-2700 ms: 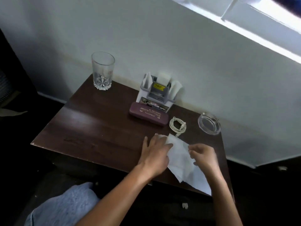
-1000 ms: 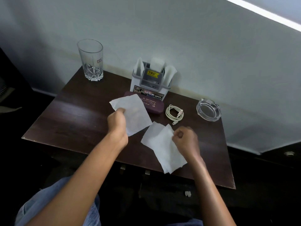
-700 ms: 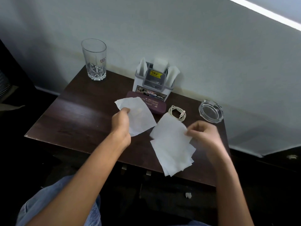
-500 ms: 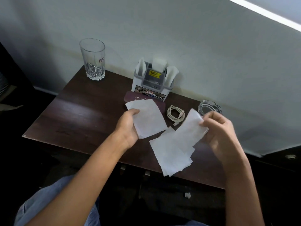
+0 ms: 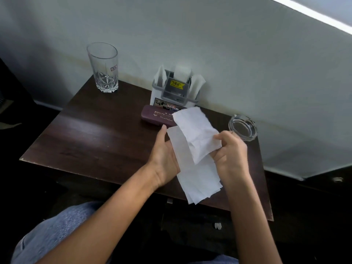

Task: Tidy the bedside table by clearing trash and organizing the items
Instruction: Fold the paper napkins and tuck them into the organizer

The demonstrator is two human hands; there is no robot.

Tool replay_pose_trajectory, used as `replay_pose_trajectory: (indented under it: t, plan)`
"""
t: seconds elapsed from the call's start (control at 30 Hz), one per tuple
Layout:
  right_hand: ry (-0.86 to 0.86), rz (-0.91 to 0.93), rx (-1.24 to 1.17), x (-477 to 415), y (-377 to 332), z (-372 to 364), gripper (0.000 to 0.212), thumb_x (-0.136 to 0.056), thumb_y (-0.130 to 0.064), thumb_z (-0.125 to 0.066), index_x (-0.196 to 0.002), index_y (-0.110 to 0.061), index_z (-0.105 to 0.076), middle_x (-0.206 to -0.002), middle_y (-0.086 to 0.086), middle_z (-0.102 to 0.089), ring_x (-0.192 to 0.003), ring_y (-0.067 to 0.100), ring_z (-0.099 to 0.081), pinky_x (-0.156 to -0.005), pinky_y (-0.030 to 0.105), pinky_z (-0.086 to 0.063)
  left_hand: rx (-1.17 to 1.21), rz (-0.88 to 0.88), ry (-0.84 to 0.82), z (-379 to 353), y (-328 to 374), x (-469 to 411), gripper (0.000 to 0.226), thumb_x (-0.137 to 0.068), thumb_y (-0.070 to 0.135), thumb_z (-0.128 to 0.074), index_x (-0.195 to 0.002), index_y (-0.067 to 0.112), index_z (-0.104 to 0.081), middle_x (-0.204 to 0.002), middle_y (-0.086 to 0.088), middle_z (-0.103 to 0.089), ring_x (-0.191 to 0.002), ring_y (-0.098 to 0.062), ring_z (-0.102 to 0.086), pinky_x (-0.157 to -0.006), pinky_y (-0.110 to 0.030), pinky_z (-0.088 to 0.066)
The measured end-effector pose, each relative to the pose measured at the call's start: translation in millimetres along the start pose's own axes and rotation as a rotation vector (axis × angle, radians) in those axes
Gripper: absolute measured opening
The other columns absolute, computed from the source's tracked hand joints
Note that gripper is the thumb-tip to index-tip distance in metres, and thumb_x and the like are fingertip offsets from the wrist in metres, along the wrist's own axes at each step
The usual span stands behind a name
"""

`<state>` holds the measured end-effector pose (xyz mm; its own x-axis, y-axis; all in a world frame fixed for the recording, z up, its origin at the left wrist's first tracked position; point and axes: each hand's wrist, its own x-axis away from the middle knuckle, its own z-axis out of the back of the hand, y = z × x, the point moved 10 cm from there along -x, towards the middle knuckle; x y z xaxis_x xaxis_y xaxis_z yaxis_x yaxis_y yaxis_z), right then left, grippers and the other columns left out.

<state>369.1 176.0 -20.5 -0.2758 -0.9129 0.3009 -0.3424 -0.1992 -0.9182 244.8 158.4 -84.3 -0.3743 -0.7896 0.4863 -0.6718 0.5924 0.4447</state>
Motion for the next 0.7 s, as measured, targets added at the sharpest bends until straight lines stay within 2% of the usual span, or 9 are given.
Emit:
replay_pose_trajectory:
  t: [0.07,0.23,0.3,0.4,0.47,0.7]
  plan:
    - [0.09,0.0,0.067,-1,9,6,0.028,-0.077,0.009,-0.051,-0.059,-0.012,-0.043,-0.065,0.007,-0.047,-0.07,0.024,-0.048,-0.056,0.029,-0.047,0.017,-0.011,-0.01,-1,1,-1,0.075,-0.089,0.068,-0.019,-0.121,0.015,-0.062,-0.111,-0.011,-0.07,-0.098,-0.024,-0.067,-0.086,-0.036,-0.05]
    - [0.199,0.042,0.161,-1,13,14,0.029,-0.074,0.007,-0.055,-0.057,-0.012,-0.042,-0.068,0.008,-0.041,-0.075,0.025,-0.042,-0.062,0.034,-0.049,0.061,-0.017,-0.058,-7,2,-1,0.08,-0.089,0.069,-0.019,-0.127,0.011,-0.058,-0.124,-0.017,-0.062,-0.112,-0.029,-0.06,-0.098,-0.042,-0.044]
    - [0.21,0.056,0.199,0,12,14,0.029,-0.074,0.007,-0.055,-0.057,-0.011,-0.041,-0.067,0.008,-0.04,-0.074,0.024,-0.042,-0.062,0.034,-0.05,0.053,-0.03,-0.059,-7,3,-1,0.068,-0.093,0.061,-0.024,-0.127,0.011,-0.057,-0.123,-0.016,-0.064,-0.111,-0.028,-0.061,-0.099,-0.041,-0.044]
    - [0.206,0.077,0.264,1,8,13,0.028,-0.073,0.008,-0.055,-0.056,-0.011,-0.042,-0.063,0.006,-0.04,-0.07,0.023,-0.042,-0.059,0.033,-0.048,0.029,-0.041,-0.033,-5,5,0,0.046,-0.097,0.042,-0.035,-0.12,0.011,-0.061,-0.109,-0.011,-0.07,-0.095,-0.023,-0.068,-0.089,-0.036,-0.05]
    - [0.204,0.1,0.319,1,5,13,0.027,-0.072,0.007,-0.056,-0.057,-0.011,-0.042,-0.062,0.005,-0.041,-0.067,0.021,-0.042,-0.059,0.034,-0.045,0.04,-0.026,-0.01,-3,4,0,0.04,-0.097,0.034,-0.039,-0.119,0.009,-0.061,-0.108,-0.012,-0.07,-0.092,-0.023,-0.069,-0.087,-0.035,-0.052]
    - [0.18,0.151,0.485,-2,1,14,0.022,-0.07,0.003,-0.058,-0.058,-0.011,-0.046,-0.059,0.003,-0.042,-0.065,0.02,-0.041,-0.062,0.034,-0.041,0.042,-0.01,0.046,2,1,0,0.031,-0.095,0.017,-0.048,-0.121,0.005,-0.058,-0.119,-0.018,-0.065,-0.109,-0.033,-0.062,-0.091,-0.046,-0.05]
